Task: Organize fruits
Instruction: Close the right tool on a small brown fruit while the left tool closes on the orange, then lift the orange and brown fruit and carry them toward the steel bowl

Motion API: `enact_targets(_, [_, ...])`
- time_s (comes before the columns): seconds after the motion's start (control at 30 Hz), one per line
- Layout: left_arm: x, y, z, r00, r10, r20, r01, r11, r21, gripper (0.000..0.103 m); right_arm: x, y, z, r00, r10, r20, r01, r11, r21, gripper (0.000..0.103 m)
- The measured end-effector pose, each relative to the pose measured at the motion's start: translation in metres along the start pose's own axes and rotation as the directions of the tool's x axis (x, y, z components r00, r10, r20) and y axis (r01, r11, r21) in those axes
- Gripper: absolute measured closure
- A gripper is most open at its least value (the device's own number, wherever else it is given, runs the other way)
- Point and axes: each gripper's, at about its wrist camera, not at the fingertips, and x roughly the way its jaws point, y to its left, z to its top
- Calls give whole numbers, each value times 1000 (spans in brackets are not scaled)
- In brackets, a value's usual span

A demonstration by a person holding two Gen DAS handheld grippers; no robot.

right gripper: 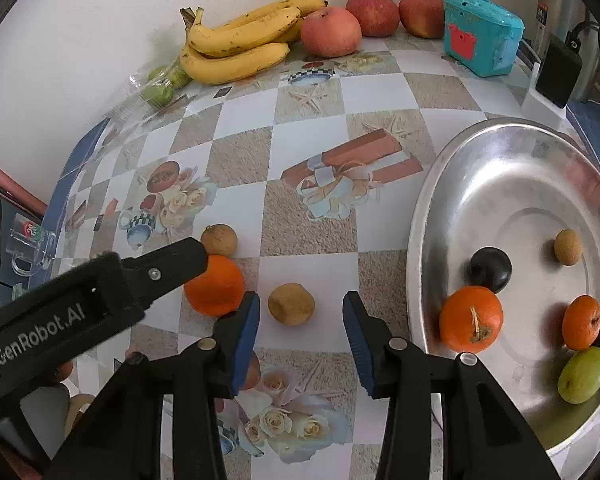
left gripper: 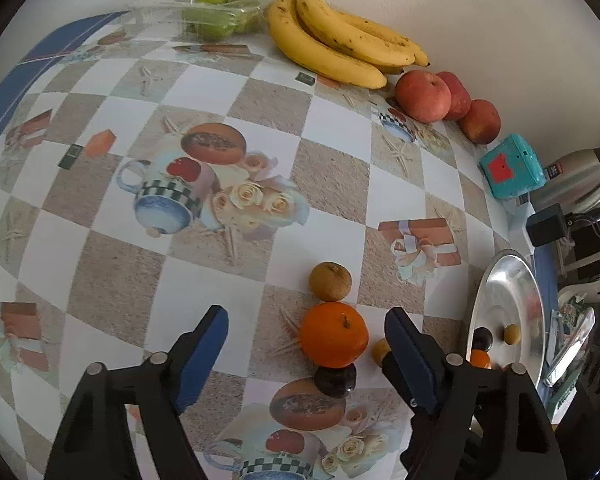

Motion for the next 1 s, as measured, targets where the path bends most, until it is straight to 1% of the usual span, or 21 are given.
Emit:
enact_targets(0.03, [3, -1, -1, 1000, -2, -6, 2, 1000, 0, 21, 2, 0, 0, 1000, 4, -3, -4, 1000, 0, 61])
enact_targets(0.1, [6, -3, -2, 1000, -8, -16, 9, 1000, 4, 25, 5, -2, 0, 1000, 11, -7, -11, 1000, 4, 62])
enact_targets(0.2, [9, -7, -4, 1000, -7, -17, 7, 1000, 16, 27, 9, -3, -1, 1000, 17, -12, -17, 1000, 11, 63])
enact_targets(0.27, [11, -9, -4, 1000, -8, -22, 8, 1000, 26, 37, 10, -3, -1, 1000, 22, -12, -22, 1000, 12, 65])
enact_targets(0.33, [13, -10, -5, 1000, -7, -29, 7, 1000, 29, 38, 12, -4, 0, 999, 32, -13, -31, 999, 15, 65])
enact_targets(0.4, [15, -11, -5, 999, -7, -32, 7, 1000, 29, 45, 12, -3, 0, 1000, 29, -8, -29, 1000, 7, 65])
enact_targets(0.43, [15, -11, -5, 999, -8, -34, 9, 1000, 28, 50, 12, -3, 0, 1000, 26, -6, -26, 1000, 3, 65])
enact_targets(0.5, [16, -11, -6, 999, -15, -39, 16, 999, 27, 53, 12, -3, 0, 1000, 27, -5, -27, 1000, 3, 65])
enact_targets(0.57, [16, -12, -6, 999, -21, -37, 22, 999, 28, 60, 12, -3, 0, 1000, 29, -4, -29, 1000, 5, 66])
enact_targets(0.63, [15, -14, -6, 999, -16, -34, 17, 999, 33, 60, 12, -4, -1, 999, 35, -4, -35, 999, 9, 70])
enact_targets(0.7, [15, -14, -6, 999, -13, -32, 14, 999, 36, 60, 12, -5, -1, 999, 43, -2, -43, 999, 14, 72])
enact_targets(0.83, [15, -14, -7, 999, -13, -31, 14, 999, 34, 60, 12, -6, -1, 999, 38, 4, -39, 999, 17, 79])
enact_targets(1.0, [14, -14, -7, 1000, -7, -29, 8, 999, 37, 60, 11, -7, -1, 999, 42, 6, -42, 999, 20, 79])
